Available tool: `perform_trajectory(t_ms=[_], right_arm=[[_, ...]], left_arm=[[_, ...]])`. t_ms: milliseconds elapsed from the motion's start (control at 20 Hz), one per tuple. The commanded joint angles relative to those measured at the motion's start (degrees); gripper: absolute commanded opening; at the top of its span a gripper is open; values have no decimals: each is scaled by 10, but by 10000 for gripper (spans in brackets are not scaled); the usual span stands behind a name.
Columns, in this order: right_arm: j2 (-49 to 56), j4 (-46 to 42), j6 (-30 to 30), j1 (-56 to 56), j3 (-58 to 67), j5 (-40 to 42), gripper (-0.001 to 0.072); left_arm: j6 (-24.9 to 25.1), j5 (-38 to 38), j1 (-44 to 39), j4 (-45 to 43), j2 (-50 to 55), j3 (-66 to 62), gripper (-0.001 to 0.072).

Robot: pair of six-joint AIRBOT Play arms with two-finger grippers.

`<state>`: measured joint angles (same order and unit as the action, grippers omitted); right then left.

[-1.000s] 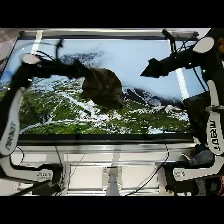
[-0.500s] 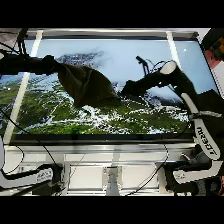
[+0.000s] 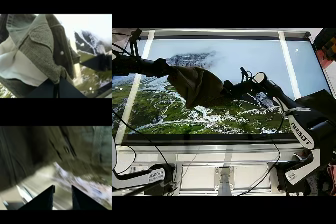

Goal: Fold the clothes and pants, and hang the long-sleeved shirts on hangers.

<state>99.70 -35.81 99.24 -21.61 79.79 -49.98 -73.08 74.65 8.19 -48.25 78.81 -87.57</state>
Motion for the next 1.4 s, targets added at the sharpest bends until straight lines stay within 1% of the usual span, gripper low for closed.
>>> perform_trajectory(t_ms=[0,50,100,150,200,250,300,350,550,650,850,900,950,1000,1050,1100,1150,1200,1250,1300,1350], right_arm=[[13,-8,111,-17,0,66,255],[13,-39,151,-20,0,63,257],[13,-76,189,-23,0,58,289],[13,-109,214,-26,0,56,296],[13,-135,236,-30,0,54,337],[13,-154,253,-34,0,54,401],[13,-167,266,-39,0,55,408],[14,-176,275,-42,0,67,408],[23,-175,275,-49,0,124,406],[30,-173,277,-49,0,134,406],[47,-165,303,-53,0,154,404],[48,-165,304,-54,0,165,356],[47,-164,304,-53,1,177,232],[46,-160,304,-52,1,187,173],[45,-153,304,-48,1,198,133],[45,-144,304,-43,1,201,31],[45,-135,303,-36,1,200,29],[41,-123,294,-28,1,197,28],[35,-109,274,-22,1,195,27],[22,-85,244,-14,1,195,27],[6,-55,212,-3,3,195,27]], left_arm=[[1,3,1,-2,0,0,24],[1,3,1,-2,0,0,24],[5,3,1,-2,0,0,24],[5,3,1,-2,0,0,23],[5,3,1,-2,0,0,24],[5,3,1,-2,0,0,24],[5,3,1,-2,0,0,24],[5,3,1,-2,0,0,24],[5,3,1,-2,0,0,24],[5,3,1,-2,0,0,24],[5,3,1,-2,0,0,24],[5,3,1,-2,0,0,24],[5,3,1,-2,0,0,24],[5,3,1,-2,0,0,24],[5,3,1,-1,0,0,24],[5,2,0,2,0,0,24],[7,2,0,5,0,0,24],[24,-1,0,12,0,0,24],[50,-9,0,27,0,0,24],[61,-30,1,52,-1,-1,23],[60,-67,1,87,-1,-3,23]])
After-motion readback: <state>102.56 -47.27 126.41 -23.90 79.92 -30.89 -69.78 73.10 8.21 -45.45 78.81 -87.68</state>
